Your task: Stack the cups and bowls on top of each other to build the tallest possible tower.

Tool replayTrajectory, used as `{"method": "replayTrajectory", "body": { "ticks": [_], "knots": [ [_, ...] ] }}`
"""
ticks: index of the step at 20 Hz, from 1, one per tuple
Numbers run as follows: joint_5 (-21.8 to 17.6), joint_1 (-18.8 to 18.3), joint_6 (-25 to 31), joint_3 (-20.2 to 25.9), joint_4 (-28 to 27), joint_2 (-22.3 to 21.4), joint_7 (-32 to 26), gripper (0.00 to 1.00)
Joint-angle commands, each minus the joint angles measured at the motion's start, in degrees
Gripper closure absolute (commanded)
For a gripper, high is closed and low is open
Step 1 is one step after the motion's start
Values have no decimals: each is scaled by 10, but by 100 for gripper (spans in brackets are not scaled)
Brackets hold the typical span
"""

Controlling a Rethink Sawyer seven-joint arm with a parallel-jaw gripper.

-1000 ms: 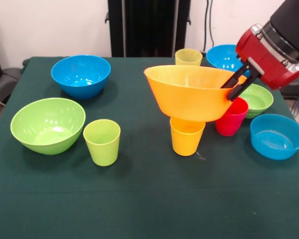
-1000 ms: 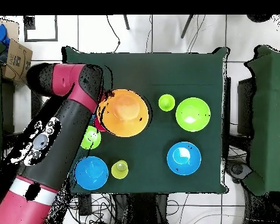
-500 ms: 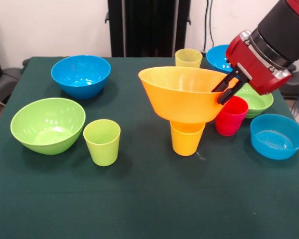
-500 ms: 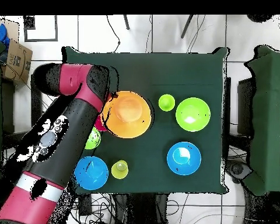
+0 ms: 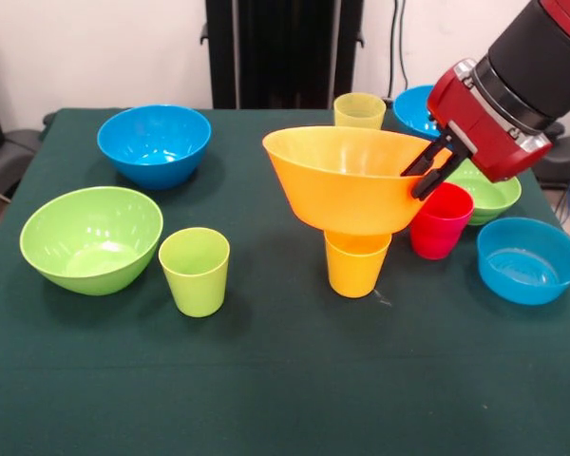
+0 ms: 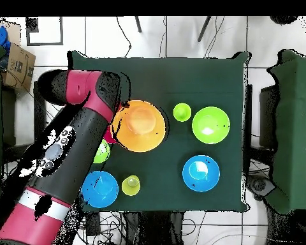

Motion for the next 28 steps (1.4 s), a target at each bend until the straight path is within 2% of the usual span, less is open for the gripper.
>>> {"method": "replayTrajectory", "body": {
  "ticks": [1,28],
  "knots": [
    [-32,-14,-13,77,18,25,41,100],
    [-23,-20,14,96,-23,51,22,100]
  ]
}}
